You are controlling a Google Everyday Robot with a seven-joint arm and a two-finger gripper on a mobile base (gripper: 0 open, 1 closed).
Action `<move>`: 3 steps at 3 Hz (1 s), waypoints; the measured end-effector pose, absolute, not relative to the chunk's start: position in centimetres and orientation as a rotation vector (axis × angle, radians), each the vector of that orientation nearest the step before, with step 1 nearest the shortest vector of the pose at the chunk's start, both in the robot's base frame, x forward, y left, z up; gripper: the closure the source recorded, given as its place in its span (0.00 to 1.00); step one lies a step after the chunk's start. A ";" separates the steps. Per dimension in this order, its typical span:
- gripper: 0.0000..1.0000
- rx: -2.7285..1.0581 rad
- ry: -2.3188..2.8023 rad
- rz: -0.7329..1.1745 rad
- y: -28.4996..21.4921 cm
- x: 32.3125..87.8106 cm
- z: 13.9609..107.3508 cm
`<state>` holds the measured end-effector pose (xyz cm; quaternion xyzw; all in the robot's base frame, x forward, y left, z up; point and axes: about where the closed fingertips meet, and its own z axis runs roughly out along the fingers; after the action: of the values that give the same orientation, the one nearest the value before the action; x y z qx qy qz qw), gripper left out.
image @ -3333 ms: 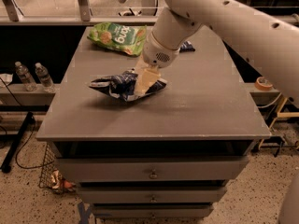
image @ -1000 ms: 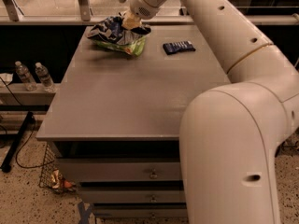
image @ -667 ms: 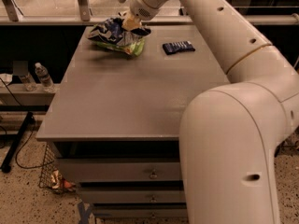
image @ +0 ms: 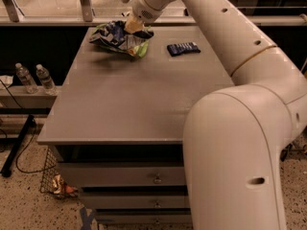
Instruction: Move blue chip bag near green rice chip bag
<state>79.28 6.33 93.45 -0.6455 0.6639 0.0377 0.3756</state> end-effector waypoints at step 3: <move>0.00 -1.610 1.600 0.101 2.7 77.5 98.5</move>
Offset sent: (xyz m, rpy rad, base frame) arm -0.0095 -0.0060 0.0503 0.0844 -0.0806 0.0747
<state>77.52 2.67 98.54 -0.6426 0.6386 0.0403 0.4215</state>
